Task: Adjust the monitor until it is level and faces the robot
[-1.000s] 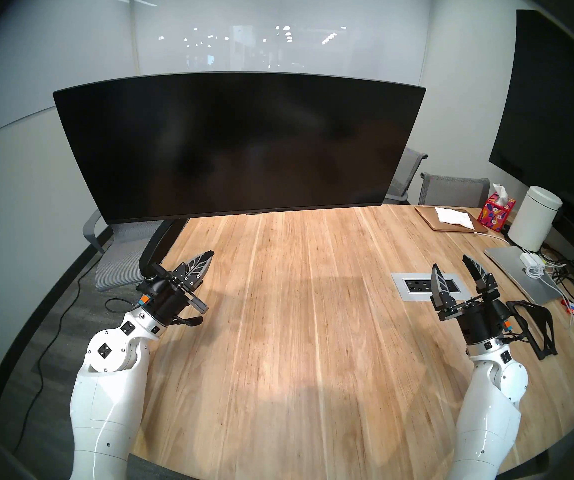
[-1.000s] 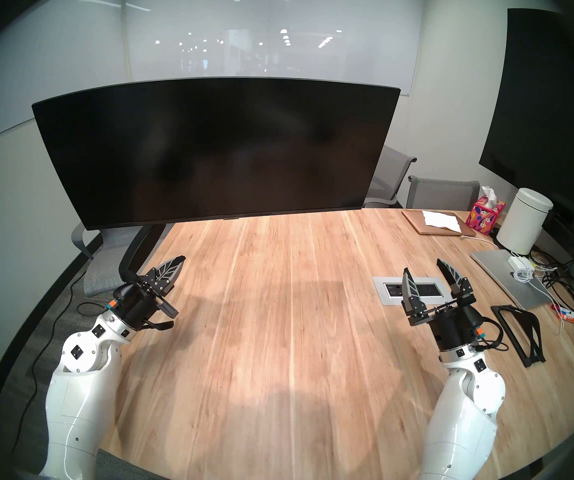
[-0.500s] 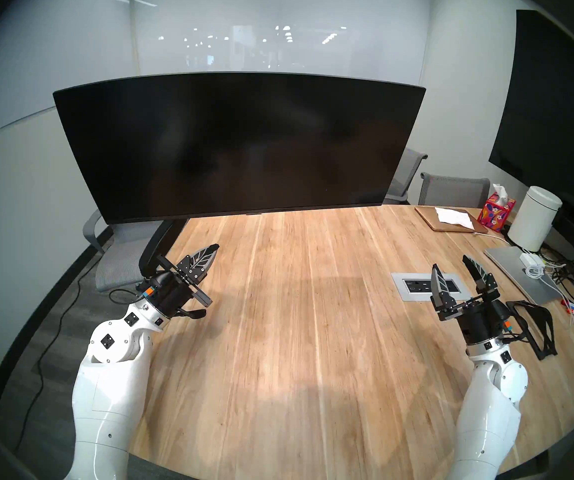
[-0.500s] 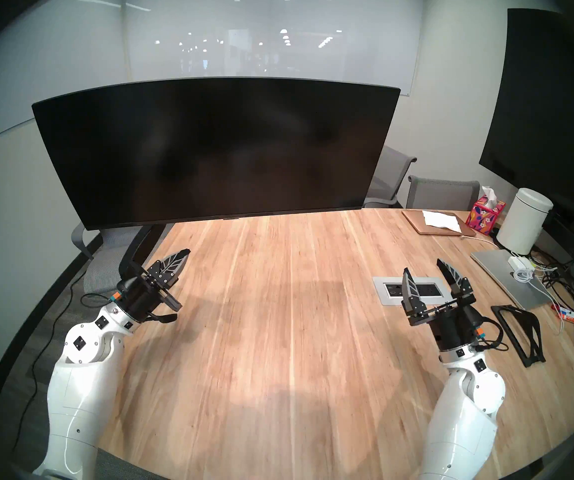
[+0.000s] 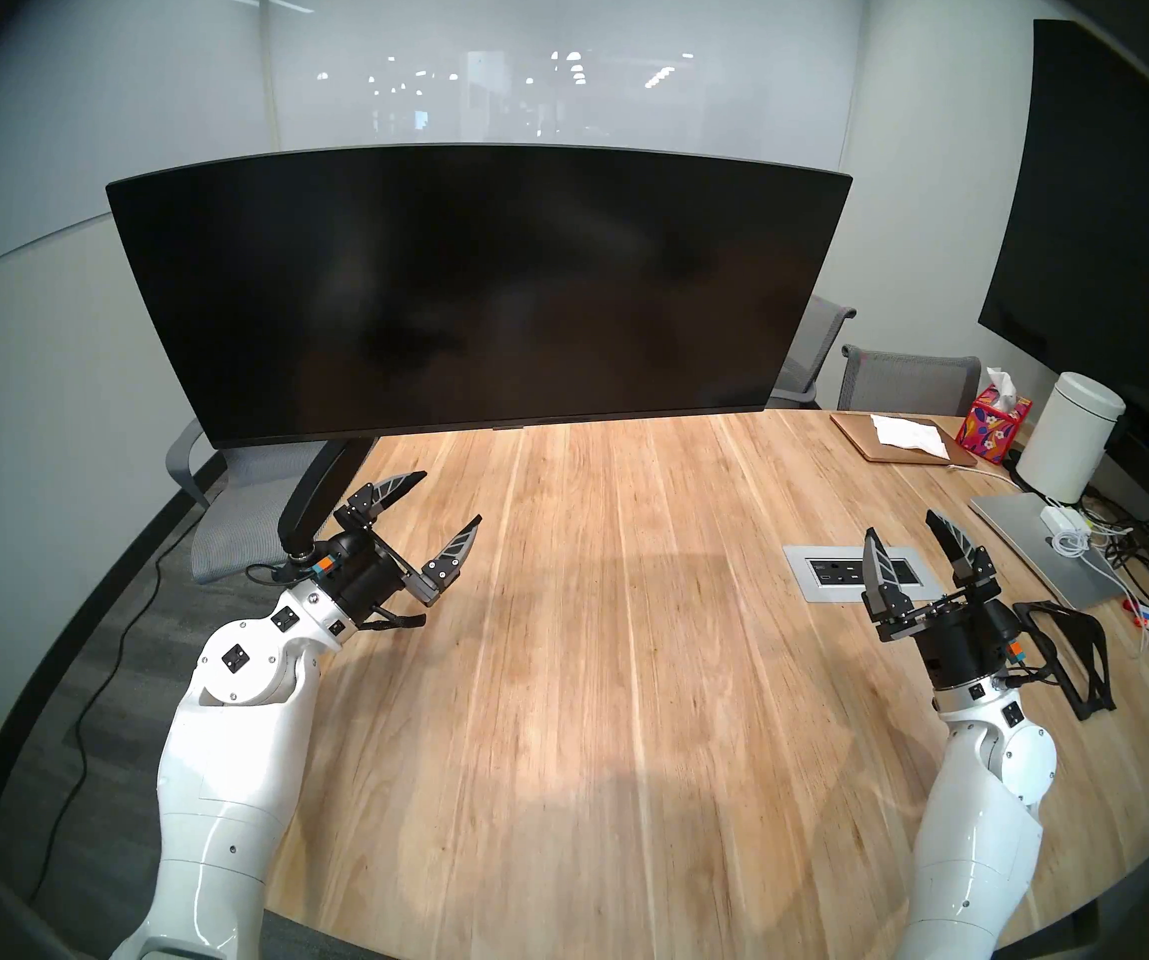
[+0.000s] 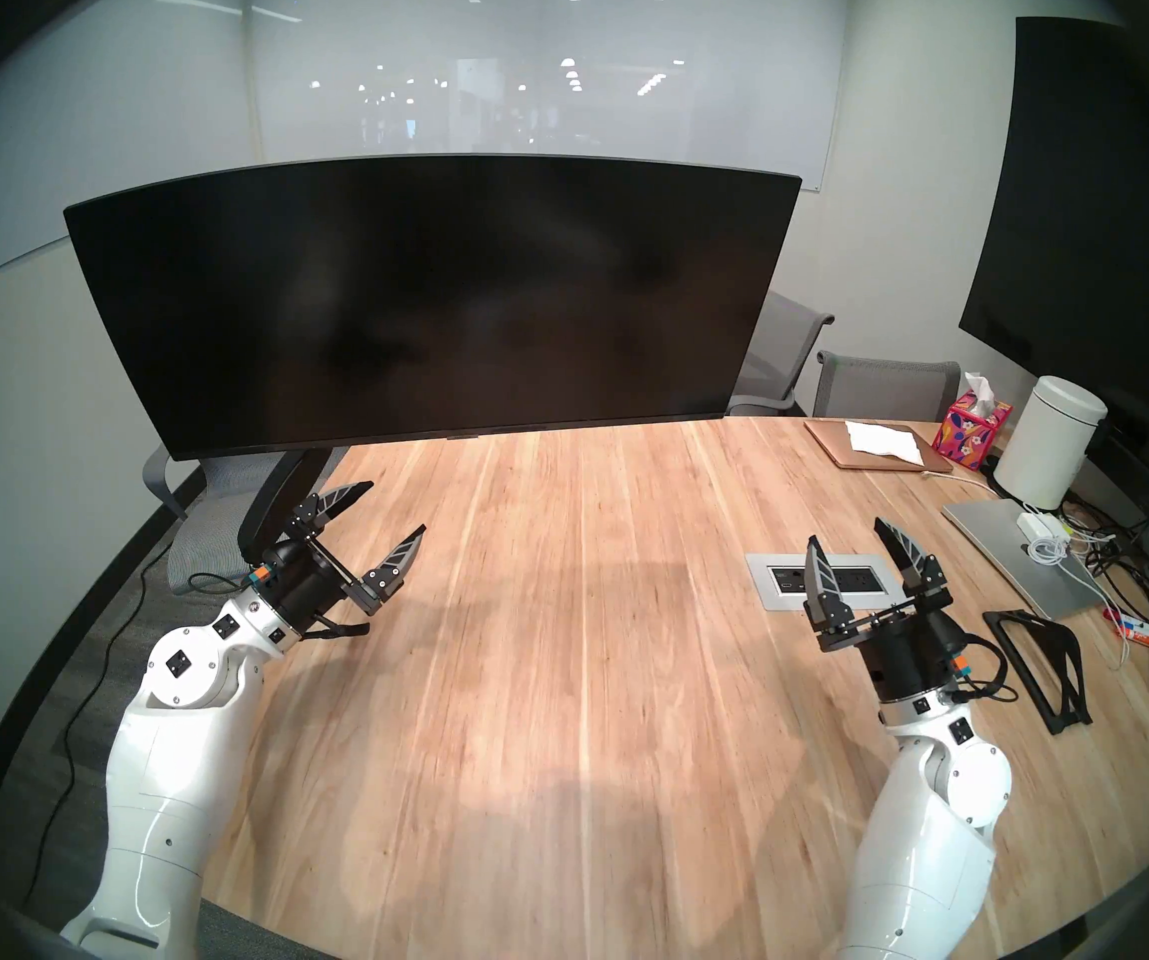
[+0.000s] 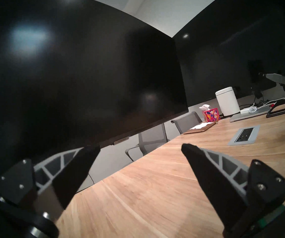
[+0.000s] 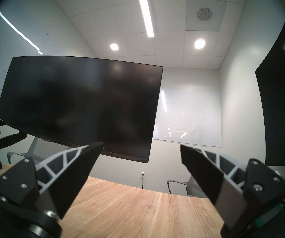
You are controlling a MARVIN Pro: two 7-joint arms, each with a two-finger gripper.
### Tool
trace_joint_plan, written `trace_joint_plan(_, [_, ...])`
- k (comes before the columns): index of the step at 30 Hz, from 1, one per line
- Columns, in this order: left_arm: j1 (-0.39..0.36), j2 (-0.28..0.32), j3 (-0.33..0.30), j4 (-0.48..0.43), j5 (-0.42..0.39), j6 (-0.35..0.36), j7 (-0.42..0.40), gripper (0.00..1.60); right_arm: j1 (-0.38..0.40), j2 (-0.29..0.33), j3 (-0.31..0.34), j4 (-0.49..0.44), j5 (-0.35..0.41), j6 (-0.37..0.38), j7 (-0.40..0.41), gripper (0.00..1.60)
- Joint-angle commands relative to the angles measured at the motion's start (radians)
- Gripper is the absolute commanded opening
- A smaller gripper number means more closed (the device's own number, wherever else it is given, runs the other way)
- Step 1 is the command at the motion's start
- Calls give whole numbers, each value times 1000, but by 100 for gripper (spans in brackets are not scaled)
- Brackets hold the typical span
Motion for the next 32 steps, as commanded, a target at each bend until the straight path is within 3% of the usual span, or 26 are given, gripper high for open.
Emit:
trace_joint_plan(1, [-26,1,-5,-17,-12,0,1,160,3,-2,-1,-18,10,1,2,160])
trace_joint_plan(32, [-25,8,2,-16,-18,-1,7,160,3,-2,-1,-19,10,1,2,160])
